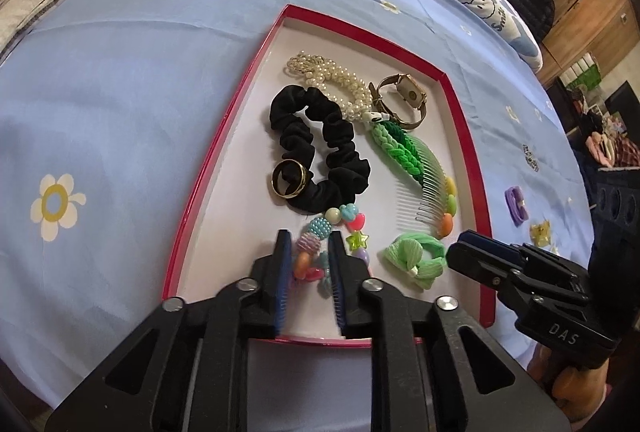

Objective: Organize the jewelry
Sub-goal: 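Carry the bead bracelet into the tray with the left tool while the right tool drops the hair tie, then grasp the purple hair tie with the left tool while the right tool grasps the yellow claw clip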

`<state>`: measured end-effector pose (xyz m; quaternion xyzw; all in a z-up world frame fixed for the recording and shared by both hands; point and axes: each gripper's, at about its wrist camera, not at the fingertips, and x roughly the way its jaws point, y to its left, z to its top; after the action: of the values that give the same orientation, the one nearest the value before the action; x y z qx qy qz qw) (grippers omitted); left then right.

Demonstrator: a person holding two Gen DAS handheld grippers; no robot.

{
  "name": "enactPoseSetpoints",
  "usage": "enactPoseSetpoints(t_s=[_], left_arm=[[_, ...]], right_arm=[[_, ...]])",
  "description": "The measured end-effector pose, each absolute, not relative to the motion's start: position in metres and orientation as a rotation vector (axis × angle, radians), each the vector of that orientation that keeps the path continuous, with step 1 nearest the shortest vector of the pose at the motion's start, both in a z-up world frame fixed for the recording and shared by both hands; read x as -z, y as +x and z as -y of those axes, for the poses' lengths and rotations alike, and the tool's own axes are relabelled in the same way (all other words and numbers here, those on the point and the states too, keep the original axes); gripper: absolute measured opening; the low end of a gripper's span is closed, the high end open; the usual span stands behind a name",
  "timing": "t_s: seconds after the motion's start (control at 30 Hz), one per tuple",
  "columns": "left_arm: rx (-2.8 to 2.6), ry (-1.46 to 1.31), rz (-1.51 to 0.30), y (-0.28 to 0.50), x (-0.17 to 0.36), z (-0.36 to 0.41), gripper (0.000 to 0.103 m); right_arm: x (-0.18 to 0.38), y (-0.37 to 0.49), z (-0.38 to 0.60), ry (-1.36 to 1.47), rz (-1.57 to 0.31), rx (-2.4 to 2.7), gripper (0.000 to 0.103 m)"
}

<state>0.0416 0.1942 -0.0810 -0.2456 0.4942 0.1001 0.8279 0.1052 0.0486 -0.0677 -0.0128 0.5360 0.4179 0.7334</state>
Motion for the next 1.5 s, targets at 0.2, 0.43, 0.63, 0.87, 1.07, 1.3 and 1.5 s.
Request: enactPoseSetpoints(t_s=[0.2,0.43,0.63,0.87,1.07,1.3,1.5], left_arm=[[-0.216,-0.502,-1.034,0.038,0.072,-0.189,0.031],[-0.217,-0.464,-1.007,0.037,0.056,-0.177,0.041],[-0.197,-0.451,-0.986,0.037,0.041,-0.165,0.044],[-0.159,-0.433,-0.98,0.043,0.033,-0.145,0.044],[-0.116,-0.42,-0.978,0.053,0.027,-0.123,0.048],[-0.053,-0.382,-0.992,0.073,0.024,-0.089,0.048],[-0.003,-0.35,-1.008,0.089,0.023,-0.062,0.053]], right_arm=[[0.057,0.102,-0.033,0.005,-1.153,-0.906,0.038],[0.044,0.103,-0.01,0.047,-1.119,-0.878,0.043],[0.041,0.106,0.013,0.079,-1.106,-0.837,0.044],[0.044,0.112,0.047,0.114,-1.103,-0.769,0.044],[0.043,0.117,0.082,0.143,-1.086,-0.706,0.047],[0.045,0.125,0.125,0.189,-1.073,-0.621,0.048],[0.05,0.132,0.153,0.224,-1.07,-0.562,0.048]])
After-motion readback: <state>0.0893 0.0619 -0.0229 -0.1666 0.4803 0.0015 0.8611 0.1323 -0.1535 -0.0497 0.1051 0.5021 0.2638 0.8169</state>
